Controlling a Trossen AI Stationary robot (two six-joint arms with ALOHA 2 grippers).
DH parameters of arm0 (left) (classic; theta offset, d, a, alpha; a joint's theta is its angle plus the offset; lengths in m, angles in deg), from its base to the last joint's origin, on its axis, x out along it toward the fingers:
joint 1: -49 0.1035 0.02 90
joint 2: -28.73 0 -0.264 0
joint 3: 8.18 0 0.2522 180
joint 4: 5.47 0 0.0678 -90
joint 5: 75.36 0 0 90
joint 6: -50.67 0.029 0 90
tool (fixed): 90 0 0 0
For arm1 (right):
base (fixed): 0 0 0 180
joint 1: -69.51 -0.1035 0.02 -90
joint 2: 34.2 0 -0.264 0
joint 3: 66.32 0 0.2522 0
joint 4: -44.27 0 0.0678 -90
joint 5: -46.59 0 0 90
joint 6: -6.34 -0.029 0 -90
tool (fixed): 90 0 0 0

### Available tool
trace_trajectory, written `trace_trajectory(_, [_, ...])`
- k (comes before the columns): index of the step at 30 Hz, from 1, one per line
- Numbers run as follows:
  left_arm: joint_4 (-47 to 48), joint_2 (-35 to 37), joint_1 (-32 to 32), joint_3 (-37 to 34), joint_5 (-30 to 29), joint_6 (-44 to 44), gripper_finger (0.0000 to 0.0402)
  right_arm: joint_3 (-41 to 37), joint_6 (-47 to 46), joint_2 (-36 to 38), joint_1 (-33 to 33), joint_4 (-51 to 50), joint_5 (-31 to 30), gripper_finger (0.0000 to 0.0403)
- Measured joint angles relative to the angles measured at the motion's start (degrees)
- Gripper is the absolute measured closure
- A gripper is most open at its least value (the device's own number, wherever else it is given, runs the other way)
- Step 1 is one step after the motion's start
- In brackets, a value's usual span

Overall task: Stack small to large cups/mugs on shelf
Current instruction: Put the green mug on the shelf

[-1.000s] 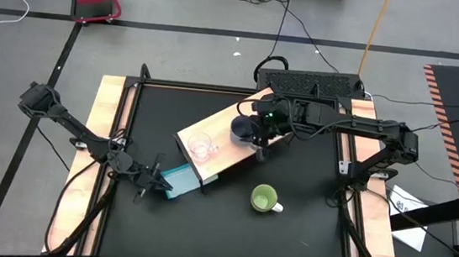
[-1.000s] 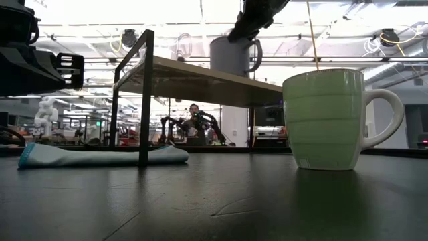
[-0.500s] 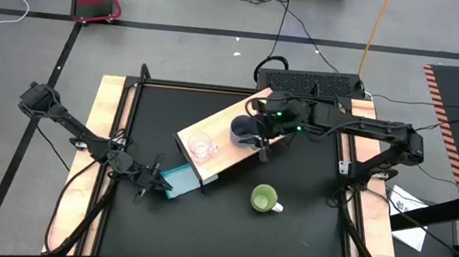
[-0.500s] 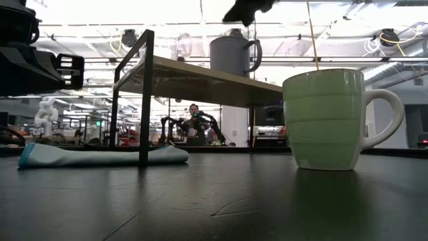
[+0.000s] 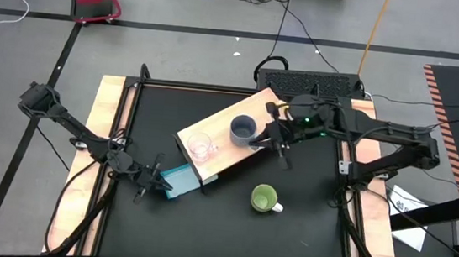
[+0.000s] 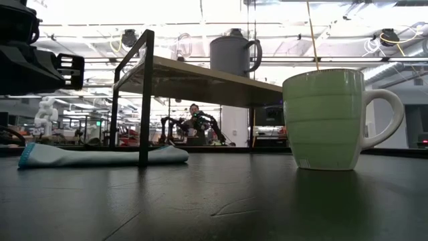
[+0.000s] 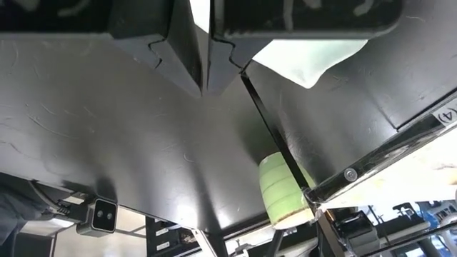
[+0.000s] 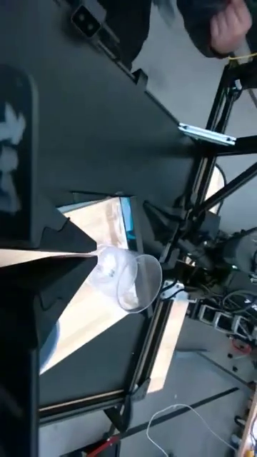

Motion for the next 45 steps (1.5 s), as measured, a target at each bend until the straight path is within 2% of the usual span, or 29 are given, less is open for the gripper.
trace_trajectory(7, [-2.95, 0.01, -0.13, 0.0, 0.04, 0.83, 0.0376, -2.01, -1.59, 4.26, -2.02, 0.52, -0.38, 0.0402])
trace_trajectory(10, [-3.37, -0.01, -0.15, 0.0, 0.05, 2.09, 0.0376, -4.97, -2.6, 7.12, -2.81, 1.15, -2.75, 0.0402])
trace_trajectory(17, [-5.92, 0.01, -2.56, 0.0, 1.39, 7.47, 0.0376, -14.32, -5.75, 16.28, -2.95, 5.07, -4.59, 0.0403])
trace_trajectory(24, [-6.15, 0.06, -4.47, 0.0, -1.55, 8.4, 0.0376, -26.08, -10.13, 25.45, -2.95, 11.56, -4.51, 0.0403])
trace_trajectory(30, [-8.51, 0.08, -4.57, 0.0, -1.64, 8.81, 0.0376, -34.94, -11.45, 30.64, -5.15, 15.62, -4.35, 0.0403])
trace_trajectory(40, [-8.99, 0.08, -4.57, 0.0, -1.66, 8.9, 0.0376, -44.15, -11.38, 37.69, -8.9, 18.38, -4.33, 0.0403])
trace_trajectory(45, [-9.04, 0.08, -4.57, 0.02, -1.66, 8.9, 0.0376, -50.62, -12.26, 42.65, -10.83, 24.57, -4.29, 0.0403])
